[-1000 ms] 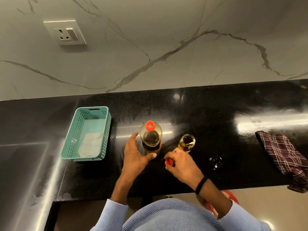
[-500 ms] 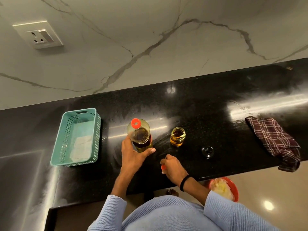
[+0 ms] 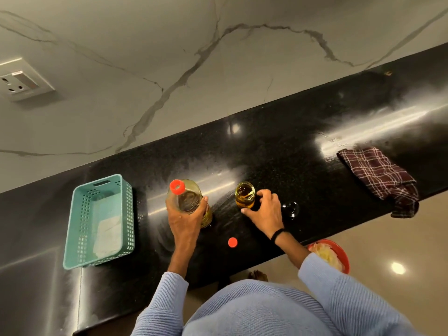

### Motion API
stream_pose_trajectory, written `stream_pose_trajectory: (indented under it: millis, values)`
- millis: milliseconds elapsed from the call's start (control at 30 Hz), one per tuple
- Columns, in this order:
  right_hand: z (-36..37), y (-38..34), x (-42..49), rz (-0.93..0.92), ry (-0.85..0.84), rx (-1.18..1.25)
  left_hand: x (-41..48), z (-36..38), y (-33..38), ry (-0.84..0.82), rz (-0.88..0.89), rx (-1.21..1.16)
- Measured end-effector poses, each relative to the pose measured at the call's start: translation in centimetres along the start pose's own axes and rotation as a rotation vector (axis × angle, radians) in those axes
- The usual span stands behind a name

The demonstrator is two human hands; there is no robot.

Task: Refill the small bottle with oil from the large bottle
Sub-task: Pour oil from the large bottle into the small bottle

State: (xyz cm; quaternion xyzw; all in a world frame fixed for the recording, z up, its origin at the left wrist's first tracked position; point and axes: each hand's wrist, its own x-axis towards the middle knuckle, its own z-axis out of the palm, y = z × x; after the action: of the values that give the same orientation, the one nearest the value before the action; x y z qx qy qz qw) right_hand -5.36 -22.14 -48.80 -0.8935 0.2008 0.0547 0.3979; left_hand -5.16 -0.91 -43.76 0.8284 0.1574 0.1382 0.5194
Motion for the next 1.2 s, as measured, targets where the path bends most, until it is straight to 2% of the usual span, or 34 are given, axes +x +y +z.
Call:
stream_pose_trajectory:
  millis: [167,633,1000,1200]
  values:
    - [1.0,-0.5,1.6,-0.039,-0.062,0.087,0.1,0.5,1.0,0.043,0.088,0.120]
    - [0.6,-0.6,2.4,-0.129,-0.102,0.206,1.3,0.1,2.7,-0.048,0.258,0.305]
    - [-4.9,-5.4,2.6,-0.369,-0.143,0.267,4.8,-3.1,7.0,-0.165,0.507,0.533]
    - [-7.3,-8.4,1.9,-0.434,-0.172,0.298,6.2,-4.5,10.4,-0.153,0.604,0.619]
